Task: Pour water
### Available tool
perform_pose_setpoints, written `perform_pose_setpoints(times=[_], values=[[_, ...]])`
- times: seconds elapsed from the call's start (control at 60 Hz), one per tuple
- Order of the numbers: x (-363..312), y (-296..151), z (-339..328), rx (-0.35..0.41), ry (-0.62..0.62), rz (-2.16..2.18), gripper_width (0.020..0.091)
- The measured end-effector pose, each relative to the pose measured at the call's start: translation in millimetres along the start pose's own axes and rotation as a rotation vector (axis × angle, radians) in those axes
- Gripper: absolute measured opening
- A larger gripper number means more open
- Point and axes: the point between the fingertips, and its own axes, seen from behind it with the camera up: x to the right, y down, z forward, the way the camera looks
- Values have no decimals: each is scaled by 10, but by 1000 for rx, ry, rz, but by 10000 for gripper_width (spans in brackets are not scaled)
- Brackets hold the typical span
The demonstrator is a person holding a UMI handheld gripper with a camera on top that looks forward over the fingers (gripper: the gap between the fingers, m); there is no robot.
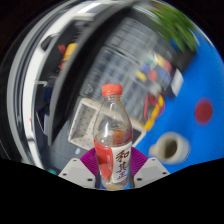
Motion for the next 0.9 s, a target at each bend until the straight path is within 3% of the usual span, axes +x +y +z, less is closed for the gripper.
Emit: perform_pose_setpoints(times=[0.15, 0.383, 0.45, 0.583, 0.817, 0.85, 0.9], values=[[6, -816, -168, 172, 78, -497, 401], [413, -1705, -467, 320, 251, -863, 399], [730, -1799, -414, 330, 269, -898, 397], [1294, -1891, -427, 269, 366, -951, 397], [2070, -1652, -190, 195, 402, -993, 398], [2174, -1567, -158, 176, 398, -978, 423], [2124, -1574, -160, 228, 360, -986, 427]])
